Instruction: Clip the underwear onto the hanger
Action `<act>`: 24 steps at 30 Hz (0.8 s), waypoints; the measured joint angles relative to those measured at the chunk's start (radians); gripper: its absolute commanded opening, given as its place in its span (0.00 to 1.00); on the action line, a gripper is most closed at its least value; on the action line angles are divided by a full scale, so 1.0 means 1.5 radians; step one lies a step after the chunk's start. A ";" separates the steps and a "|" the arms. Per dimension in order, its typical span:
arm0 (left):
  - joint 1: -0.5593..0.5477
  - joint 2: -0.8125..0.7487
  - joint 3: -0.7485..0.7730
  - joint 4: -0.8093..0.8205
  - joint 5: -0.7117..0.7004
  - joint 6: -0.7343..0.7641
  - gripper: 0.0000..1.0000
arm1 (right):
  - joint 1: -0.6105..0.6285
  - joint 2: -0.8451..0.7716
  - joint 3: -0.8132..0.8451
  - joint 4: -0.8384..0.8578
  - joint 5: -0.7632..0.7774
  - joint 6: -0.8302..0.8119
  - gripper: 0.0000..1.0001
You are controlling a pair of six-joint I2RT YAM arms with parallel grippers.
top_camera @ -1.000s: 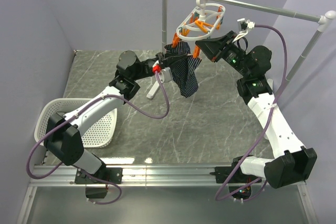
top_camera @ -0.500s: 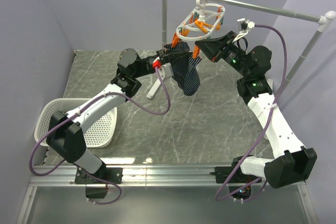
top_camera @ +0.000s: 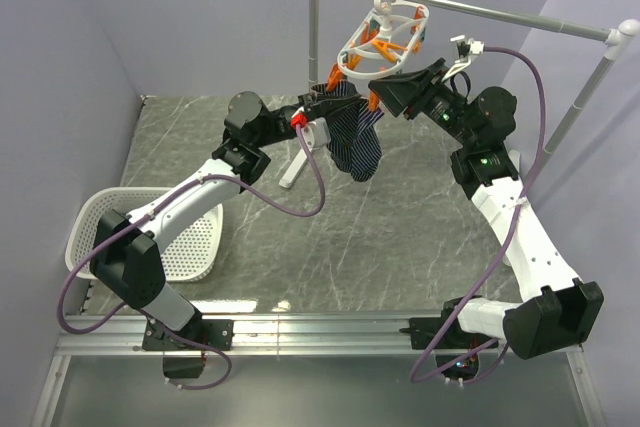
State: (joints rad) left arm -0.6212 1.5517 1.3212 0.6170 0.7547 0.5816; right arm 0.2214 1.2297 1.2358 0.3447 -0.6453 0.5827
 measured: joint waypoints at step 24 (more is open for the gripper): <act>0.000 -0.009 0.024 -0.164 0.017 0.027 0.63 | -0.057 -0.038 -0.032 -0.080 0.002 -0.021 0.74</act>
State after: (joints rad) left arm -0.6212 1.5383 1.3567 0.3710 0.7799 0.6228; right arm 0.1360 1.1728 1.1885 0.2253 -0.6422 0.5518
